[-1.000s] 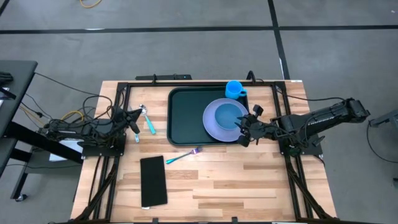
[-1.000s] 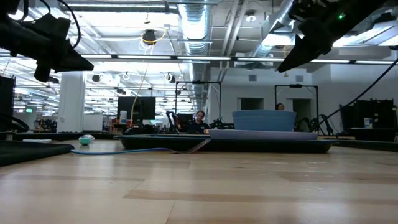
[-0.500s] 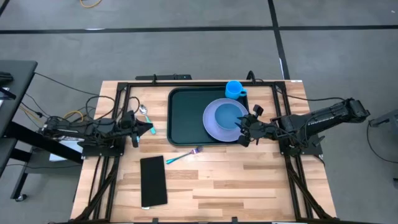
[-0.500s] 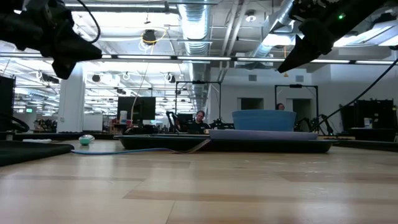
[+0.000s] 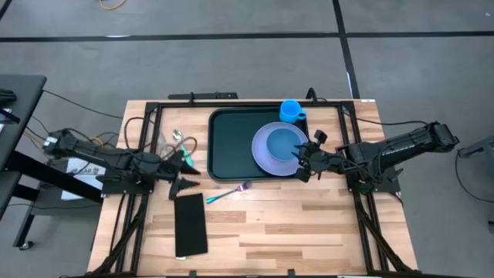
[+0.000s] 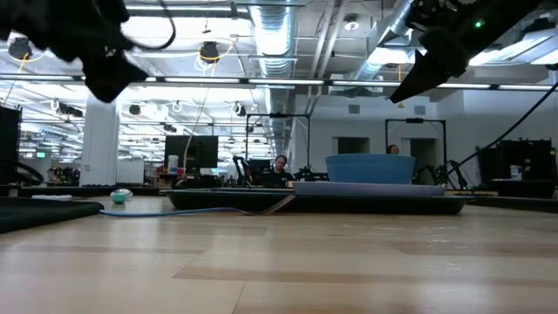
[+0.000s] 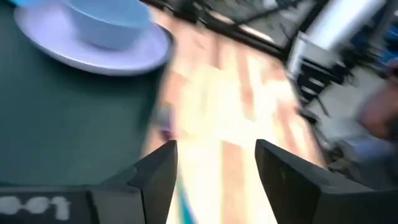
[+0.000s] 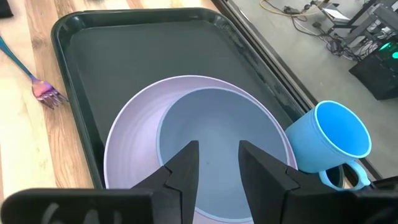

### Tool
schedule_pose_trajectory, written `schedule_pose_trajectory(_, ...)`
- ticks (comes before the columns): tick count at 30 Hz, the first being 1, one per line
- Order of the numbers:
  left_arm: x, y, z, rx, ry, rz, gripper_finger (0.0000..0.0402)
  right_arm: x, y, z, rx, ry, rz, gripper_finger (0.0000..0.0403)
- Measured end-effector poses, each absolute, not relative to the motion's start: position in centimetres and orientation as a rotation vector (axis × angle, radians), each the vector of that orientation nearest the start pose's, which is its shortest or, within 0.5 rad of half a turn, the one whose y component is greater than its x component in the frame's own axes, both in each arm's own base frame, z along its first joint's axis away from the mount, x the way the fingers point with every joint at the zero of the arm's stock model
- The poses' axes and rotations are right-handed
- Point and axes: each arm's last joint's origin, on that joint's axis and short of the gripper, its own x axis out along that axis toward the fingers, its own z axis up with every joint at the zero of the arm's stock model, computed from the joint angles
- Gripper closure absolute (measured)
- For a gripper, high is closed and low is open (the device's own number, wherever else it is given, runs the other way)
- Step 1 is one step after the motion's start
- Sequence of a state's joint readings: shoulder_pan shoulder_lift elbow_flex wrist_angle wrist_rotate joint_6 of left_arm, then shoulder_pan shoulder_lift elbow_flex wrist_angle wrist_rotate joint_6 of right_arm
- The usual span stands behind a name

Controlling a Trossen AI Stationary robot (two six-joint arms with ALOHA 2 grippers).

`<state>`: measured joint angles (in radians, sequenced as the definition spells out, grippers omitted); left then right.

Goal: Set up tray
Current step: Put the black napkin on the black serving tray

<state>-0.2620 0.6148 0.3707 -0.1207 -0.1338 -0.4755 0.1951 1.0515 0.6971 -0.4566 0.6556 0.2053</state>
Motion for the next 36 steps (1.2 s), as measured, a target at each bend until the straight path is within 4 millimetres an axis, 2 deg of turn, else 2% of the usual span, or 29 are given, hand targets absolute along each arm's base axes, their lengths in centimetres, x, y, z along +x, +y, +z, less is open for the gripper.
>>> schedule_pose_trajectory(4,15.9,-5.8,23.7,-0.399,0.505,-0.081,0.0199,20.2,2.2,23.8,-0.126,0.690,-0.513,0.0296)
schedule_pose_trajectory(10,18.5,-9.5,24.9,-0.316,0.854,0.016,0.0209,20.1,2.3,23.8,-0.101,0.684,-0.514,0.0296)
schedule_pose_trajectory(18,22.1,-14.4,23.4,-0.096,1.266,0.115,0.0209,20.0,3.4,23.8,-0.096,0.676,-0.473,0.0296)
schedule_pose_trajectory(23,23.9,-16.9,21.9,-0.033,1.460,0.096,0.0210,19.9,3.9,23.8,-0.096,0.671,-0.449,0.0296)
schedule_pose_trajectory(27,24.6,-18.8,21.0,-0.038,1.547,0.036,0.0210,19.8,4.4,23.8,-0.076,0.663,-0.438,0.0296)
schedule_pose_trajectory(31,24.2,-20.4,20.2,-0.018,1.568,0.028,0.0210,19.6,4.9,23.8,-0.071,0.658,-0.417,0.0296)
schedule_pose_trajectory(36,23.4,-22.4,19.9,-0.011,1.414,0.071,0.0210,19.6,5.4,23.8,-0.073,0.649,-0.396,0.0296)
